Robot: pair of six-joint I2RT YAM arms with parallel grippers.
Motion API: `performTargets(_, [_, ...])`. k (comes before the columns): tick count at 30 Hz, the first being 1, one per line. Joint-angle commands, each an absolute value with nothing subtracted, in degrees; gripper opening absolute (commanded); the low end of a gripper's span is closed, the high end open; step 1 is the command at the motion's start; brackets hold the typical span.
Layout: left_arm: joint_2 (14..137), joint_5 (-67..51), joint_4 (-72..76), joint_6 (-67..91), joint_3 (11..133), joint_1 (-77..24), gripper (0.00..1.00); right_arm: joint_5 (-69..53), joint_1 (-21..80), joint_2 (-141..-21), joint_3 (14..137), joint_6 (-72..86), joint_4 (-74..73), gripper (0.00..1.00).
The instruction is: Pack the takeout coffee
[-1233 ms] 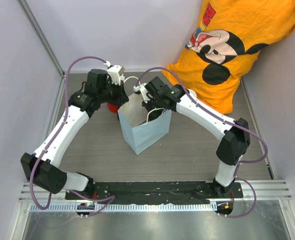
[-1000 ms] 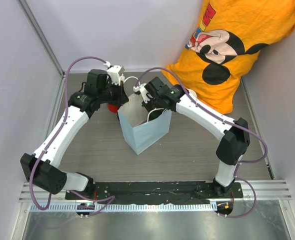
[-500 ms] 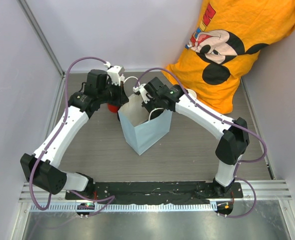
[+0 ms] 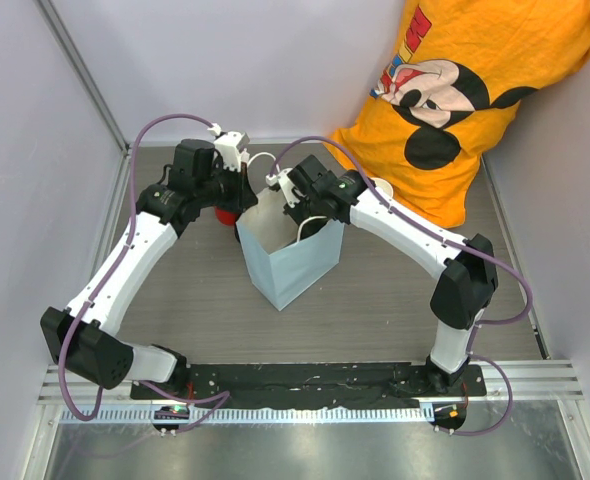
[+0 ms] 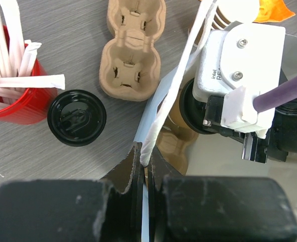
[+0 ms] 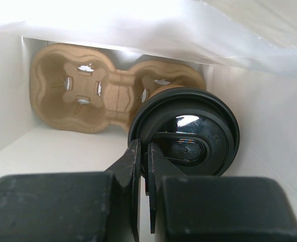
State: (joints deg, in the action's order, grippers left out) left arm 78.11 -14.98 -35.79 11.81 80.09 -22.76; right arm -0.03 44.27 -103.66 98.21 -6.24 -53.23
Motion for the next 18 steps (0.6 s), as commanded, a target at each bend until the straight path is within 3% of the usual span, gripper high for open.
performTargets(1, [76.4,-13.3,-35.2,11.9,79.6,-22.8,0.01,0.7,44.6,-102.8,97.6,-7.3,-51.5,0.01])
performTargets(18, [76.6,-12.3,-35.2,12.0,79.8,-22.8,0.02,-1.1,44.6,-102.6,96.5,-7.8,-51.0,0.01])
